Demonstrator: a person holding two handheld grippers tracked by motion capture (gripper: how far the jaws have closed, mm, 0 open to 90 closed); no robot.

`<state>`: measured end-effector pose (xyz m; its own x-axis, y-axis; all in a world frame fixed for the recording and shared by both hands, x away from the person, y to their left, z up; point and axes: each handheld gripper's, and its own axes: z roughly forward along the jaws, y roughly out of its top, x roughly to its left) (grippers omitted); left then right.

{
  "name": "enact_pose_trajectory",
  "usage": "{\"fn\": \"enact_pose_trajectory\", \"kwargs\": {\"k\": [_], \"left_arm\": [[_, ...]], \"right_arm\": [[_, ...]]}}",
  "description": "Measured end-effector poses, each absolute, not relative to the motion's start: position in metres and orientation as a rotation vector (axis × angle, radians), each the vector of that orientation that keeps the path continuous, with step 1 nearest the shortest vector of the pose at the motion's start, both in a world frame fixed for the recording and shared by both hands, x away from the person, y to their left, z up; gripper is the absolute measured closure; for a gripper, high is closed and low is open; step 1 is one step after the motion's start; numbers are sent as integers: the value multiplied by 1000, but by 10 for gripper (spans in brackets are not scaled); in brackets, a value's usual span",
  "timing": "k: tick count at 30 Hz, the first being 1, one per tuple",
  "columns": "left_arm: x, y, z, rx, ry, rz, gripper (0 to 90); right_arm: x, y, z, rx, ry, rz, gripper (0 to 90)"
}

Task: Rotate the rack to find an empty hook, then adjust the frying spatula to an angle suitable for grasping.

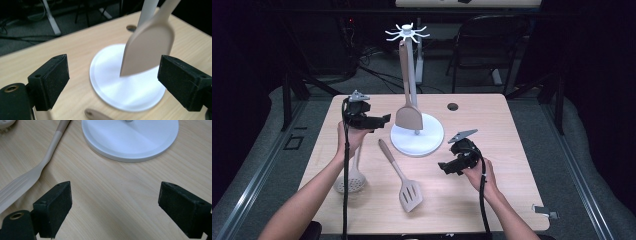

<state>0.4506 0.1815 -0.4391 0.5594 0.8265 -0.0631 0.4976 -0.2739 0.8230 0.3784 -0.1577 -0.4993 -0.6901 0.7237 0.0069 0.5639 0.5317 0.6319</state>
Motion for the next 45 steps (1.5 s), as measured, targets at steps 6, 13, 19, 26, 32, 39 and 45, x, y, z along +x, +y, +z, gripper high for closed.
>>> {"fn": "enact_pose_trajectory", "kwargs": {"k": [6,13,19,26,32,39,45], "left_arm": [[440,183,-464,1989,1076,473,89],[427,183,-479,2006,1073,485,92],[423,187,-487,1988,1115,462,35],[420,193,-492,1962,1170,426,2],[415,196,-494,1948,1197,409,2],[409,192,-499,1944,1225,374,2],[405,188,-500,1924,1254,379,2]], "right_arm": [[379,-155,-503,1073,2533,890,112],[379,-154,-504,1046,2540,867,113],[378,-154,-502,1039,2533,858,112],[378,-153,-505,1046,2561,902,132],[376,-145,-505,1033,2611,881,213],[366,-132,-502,977,2615,922,512],[353,-128,-488,889,2559,1052,791]]}}
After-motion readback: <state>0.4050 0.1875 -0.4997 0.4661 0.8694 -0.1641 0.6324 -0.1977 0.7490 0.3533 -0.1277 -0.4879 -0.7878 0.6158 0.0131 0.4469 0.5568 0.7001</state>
